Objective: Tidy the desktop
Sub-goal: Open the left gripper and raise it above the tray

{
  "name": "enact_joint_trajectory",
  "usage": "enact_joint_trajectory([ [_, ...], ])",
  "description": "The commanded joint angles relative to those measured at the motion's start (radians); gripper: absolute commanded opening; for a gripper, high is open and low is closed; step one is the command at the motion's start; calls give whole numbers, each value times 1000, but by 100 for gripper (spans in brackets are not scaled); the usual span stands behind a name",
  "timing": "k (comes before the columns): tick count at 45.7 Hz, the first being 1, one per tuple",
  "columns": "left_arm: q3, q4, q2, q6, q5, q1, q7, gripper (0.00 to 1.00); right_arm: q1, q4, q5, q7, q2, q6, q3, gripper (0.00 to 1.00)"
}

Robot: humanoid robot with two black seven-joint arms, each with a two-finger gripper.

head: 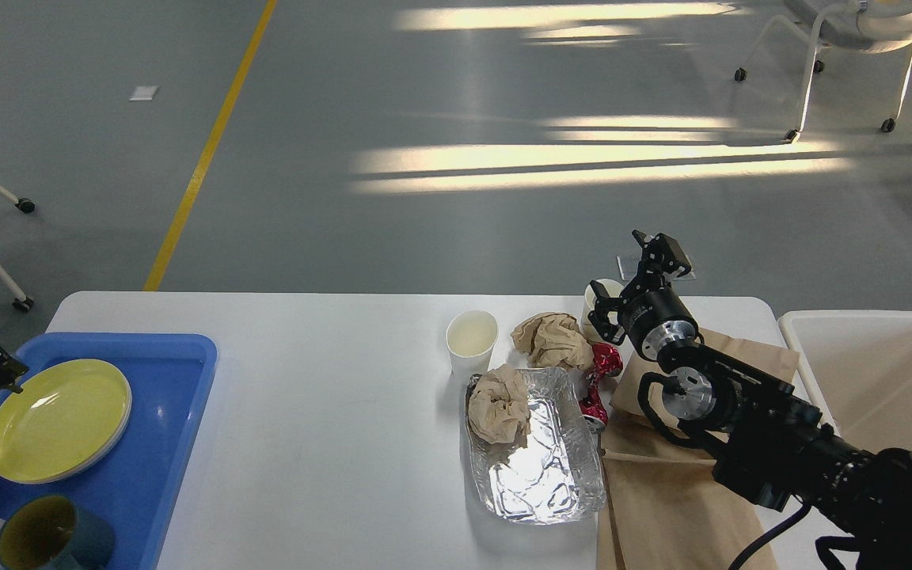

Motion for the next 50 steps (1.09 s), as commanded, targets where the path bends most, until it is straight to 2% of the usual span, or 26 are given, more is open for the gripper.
enact_joint_trajectory([
  [1, -40, 5, 11, 6, -2, -2, -2, 93, 1, 0, 0, 0, 0, 0, 0, 100],
  [12, -152, 17, 126, -8, -9, -16, -9, 96, -1, 0, 0, 0, 0, 0, 0, 100],
  [21, -445, 23, 181, -6, -14, 36, -77, 96, 1, 0, 0, 0, 0, 0, 0, 100],
  [29, -703, 24, 190, -6, -15, 111, -97, 96, -1, 0, 0, 0, 0, 0, 0, 100],
  [39, -1226, 24, 175, -8, -15, 326, -101, 96, -1, 0, 0, 0, 0, 0, 0, 100],
  [44, -1502, 28, 100, -6, -15, 438, -101, 96, 1, 0, 0, 0, 0, 0, 0, 100],
  [45, -1636, 37, 62, -6, -15, 485, -103, 96, -1, 0, 0, 0, 0, 0, 0, 100],
  [50, -1939, 61, -41, -8, -15, 570, -101, 96, 1, 0, 0, 0, 0, 0, 0, 100],
])
